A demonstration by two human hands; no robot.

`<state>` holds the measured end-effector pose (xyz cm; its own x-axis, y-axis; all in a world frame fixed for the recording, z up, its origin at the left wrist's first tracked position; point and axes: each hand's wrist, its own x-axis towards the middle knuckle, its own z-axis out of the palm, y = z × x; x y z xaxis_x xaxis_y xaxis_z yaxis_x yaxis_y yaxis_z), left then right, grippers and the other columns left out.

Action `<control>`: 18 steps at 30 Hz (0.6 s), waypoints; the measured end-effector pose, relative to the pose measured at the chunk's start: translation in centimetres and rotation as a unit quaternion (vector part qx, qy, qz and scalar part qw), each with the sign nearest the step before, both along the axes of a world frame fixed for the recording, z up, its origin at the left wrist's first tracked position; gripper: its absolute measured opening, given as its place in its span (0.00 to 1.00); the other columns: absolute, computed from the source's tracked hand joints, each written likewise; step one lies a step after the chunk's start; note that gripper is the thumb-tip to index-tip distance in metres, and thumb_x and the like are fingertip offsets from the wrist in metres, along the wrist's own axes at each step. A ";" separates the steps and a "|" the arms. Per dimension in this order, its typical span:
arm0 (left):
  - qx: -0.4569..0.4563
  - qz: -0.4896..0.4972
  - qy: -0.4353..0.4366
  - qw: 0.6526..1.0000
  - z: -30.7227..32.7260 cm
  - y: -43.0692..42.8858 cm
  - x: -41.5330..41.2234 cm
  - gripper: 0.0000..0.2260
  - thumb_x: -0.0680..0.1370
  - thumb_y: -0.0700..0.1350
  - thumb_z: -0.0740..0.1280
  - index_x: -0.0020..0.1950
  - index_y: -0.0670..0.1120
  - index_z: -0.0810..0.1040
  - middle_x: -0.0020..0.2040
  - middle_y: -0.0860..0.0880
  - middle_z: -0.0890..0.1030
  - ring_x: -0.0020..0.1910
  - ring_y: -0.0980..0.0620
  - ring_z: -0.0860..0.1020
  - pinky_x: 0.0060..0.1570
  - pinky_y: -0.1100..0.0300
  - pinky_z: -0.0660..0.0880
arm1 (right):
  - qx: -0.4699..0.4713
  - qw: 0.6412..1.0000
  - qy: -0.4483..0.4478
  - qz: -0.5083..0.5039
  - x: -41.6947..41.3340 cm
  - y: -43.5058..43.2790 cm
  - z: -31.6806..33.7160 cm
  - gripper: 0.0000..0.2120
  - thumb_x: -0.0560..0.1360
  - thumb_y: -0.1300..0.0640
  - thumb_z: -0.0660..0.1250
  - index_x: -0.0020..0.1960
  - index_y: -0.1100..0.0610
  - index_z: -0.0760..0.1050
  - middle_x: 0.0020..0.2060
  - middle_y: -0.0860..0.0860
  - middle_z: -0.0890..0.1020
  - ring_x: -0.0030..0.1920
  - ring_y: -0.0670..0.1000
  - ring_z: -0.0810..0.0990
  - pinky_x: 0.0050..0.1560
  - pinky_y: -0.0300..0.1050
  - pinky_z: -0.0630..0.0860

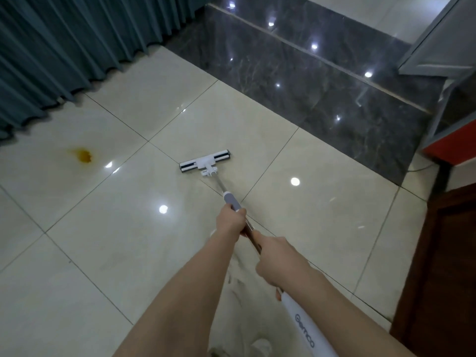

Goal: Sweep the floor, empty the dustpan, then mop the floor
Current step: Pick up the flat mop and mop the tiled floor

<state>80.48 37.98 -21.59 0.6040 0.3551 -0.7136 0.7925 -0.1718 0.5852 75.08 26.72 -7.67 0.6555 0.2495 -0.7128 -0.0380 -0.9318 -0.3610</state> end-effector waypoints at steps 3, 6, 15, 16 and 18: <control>0.005 0.007 -0.010 1.000 -0.8 2.8 6.1 0.19 0.78 0.48 0.62 0.66 0.42 0.71 0.57 0.41 0.77 0.52 0.40 0.78 0.48 0.51 0.78 | 0.007 1.000 -0.005 0.013 6.2 2.5 -0.8 0.29 0.75 0.63 0.55 0.72 0.44 0.61 0.36 0.48 0.69 0.39 0.53 0.74 0.38 0.45 0.73; 0.013 0.024 -0.016 1.000 -1.7 6.1 12.8 0.19 0.78 0.48 0.62 0.68 0.42 0.70 0.60 0.41 0.77 0.51 0.42 0.76 0.52 0.49 0.78 | 0.004 1.000 -0.015 0.022 13.1 5.7 -2.1 0.29 0.74 0.64 0.56 0.72 0.45 0.62 0.40 0.51 0.73 0.38 0.54 0.74 0.36 0.45 0.72; -0.038 0.115 -0.018 0.992 -4.8 16.2 30.3 0.20 0.78 0.49 0.63 0.69 0.46 0.69 0.56 0.42 0.77 0.53 0.39 0.79 0.46 0.51 0.79 | 0.000 0.999 0.001 0.033 30.7 15.7 -6.0 0.35 0.72 0.67 0.57 0.75 0.43 0.56 0.41 0.53 0.75 0.40 0.55 0.77 0.37 0.46 0.75; -0.053 0.128 -0.014 0.990 -5.0 17.0 31.6 0.18 0.78 0.49 0.63 0.68 0.47 0.69 0.56 0.41 0.78 0.52 0.39 0.79 0.43 0.53 0.78 | -0.003 0.999 0.008 0.032 31.8 16.7 -6.1 0.36 0.72 0.67 0.58 0.75 0.44 0.56 0.41 0.53 0.75 0.41 0.55 0.77 0.39 0.47 0.78; -0.095 0.160 -0.003 0.983 -5.0 17.9 33.5 0.13 0.79 0.48 0.62 0.62 0.48 0.70 0.55 0.40 0.78 0.49 0.40 0.80 0.39 0.53 0.78 | -0.009 0.999 0.032 0.010 33.5 17.9 -5.9 0.38 0.71 0.69 0.57 0.75 0.43 0.53 0.41 0.54 0.75 0.39 0.56 0.80 0.42 0.50 0.82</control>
